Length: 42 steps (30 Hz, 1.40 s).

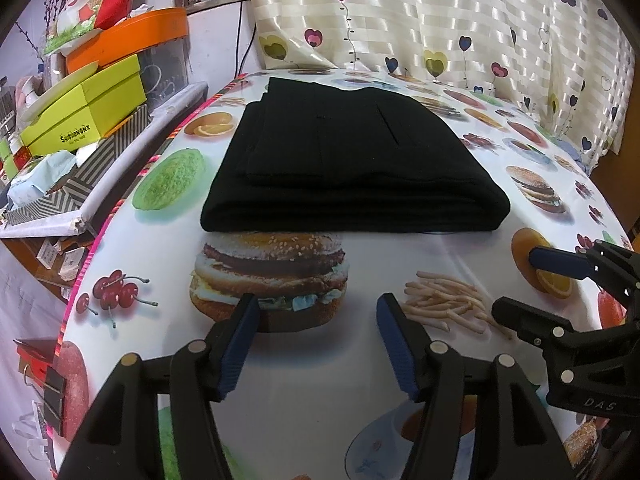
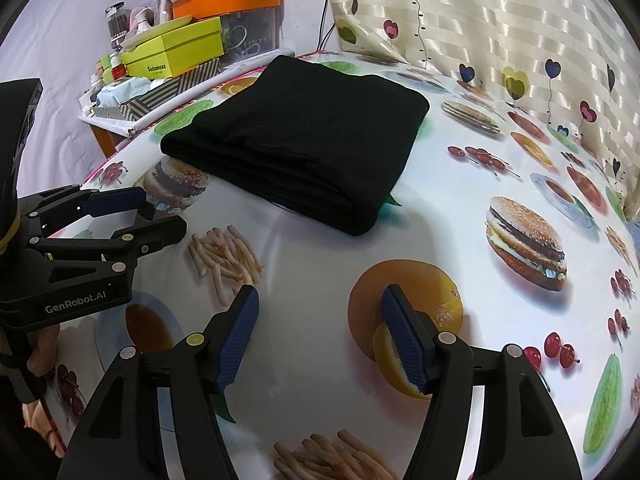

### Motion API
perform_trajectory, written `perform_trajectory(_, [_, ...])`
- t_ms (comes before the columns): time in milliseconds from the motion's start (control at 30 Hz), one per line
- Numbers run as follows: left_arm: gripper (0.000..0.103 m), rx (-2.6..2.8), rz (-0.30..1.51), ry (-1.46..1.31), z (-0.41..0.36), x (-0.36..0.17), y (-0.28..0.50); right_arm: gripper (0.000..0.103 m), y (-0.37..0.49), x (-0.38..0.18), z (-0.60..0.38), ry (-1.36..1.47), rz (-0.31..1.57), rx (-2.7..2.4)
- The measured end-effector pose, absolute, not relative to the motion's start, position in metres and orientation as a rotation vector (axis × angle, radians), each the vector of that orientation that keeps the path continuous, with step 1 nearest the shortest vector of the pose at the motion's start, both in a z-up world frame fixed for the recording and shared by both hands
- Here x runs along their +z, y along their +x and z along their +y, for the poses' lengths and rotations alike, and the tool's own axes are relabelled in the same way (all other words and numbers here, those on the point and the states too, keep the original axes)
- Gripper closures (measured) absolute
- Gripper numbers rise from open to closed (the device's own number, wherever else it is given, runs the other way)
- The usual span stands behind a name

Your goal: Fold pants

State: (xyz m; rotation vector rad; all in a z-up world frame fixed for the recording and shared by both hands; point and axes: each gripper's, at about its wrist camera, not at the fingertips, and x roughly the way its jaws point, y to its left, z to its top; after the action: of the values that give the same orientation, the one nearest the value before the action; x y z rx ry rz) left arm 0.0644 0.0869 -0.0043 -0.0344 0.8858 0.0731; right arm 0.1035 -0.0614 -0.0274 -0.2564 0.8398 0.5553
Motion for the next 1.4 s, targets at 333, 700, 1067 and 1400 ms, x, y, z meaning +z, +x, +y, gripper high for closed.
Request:
perform_trajectory(333, [0.034,0.065,0.888,-0.033,0.0845,-0.0047,0.0653,0.038,0.1035,-0.0275,-0.0611,-0.256,0.84,0.555])
perform_trajectory(700, [0.034,0.065,0.888,-0.033,0.0841,-0.0048,0.0652,0.038,0.1034,-0.0274,-0.061,-0.256,0.84,0.555])
perform_trajectory(1067, [0.034,0.066,0.888,-0.032,0.0836,-0.0049,0.0652,0.038,0.1034,-0.0275,-0.061,-0.256,0.84,0.555])
perform_trajectory(1400, [0.033,0.066,0.888,-0.032,0.0839,-0.0049,0.0652,0.038,0.1034,-0.0274,-0.0611,-0.256,0.84,0.555])
